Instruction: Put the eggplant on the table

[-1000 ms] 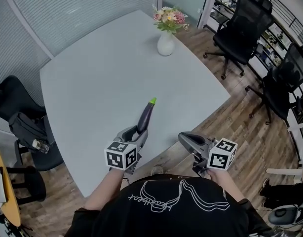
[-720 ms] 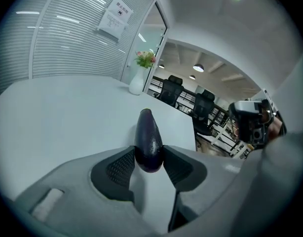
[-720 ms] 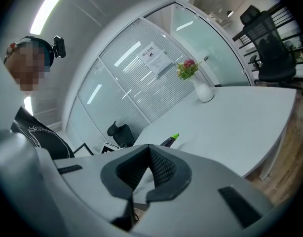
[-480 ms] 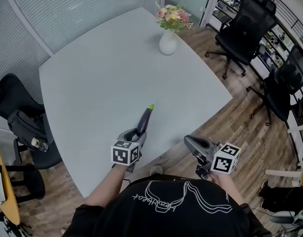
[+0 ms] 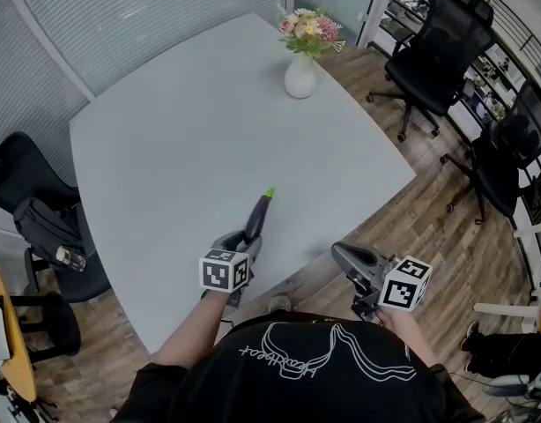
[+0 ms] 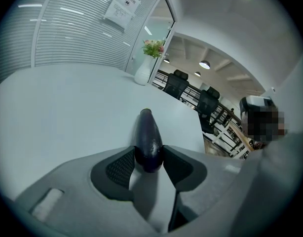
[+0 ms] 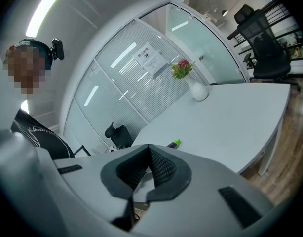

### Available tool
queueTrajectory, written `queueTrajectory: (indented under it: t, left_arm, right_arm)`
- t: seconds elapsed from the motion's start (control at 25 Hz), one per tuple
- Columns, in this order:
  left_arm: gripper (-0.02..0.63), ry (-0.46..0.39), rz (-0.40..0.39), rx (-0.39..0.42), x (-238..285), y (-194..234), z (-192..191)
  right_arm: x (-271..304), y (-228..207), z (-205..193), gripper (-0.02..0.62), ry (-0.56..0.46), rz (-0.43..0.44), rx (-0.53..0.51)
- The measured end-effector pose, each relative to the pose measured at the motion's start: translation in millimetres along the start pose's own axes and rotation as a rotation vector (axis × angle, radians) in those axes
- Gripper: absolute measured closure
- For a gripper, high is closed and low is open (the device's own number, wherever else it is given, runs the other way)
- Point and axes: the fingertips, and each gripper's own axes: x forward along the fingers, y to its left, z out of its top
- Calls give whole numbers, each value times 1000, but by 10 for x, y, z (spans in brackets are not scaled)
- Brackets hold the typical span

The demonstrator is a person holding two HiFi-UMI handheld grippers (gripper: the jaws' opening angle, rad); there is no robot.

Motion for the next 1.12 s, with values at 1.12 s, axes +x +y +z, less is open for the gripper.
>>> queueTrajectory:
  t: [1.12]
  left_arm:
    - [362,-111,1,-64,-323,-49,73]
  right_arm:
    - [-101,256,11,586,-19,42,12]
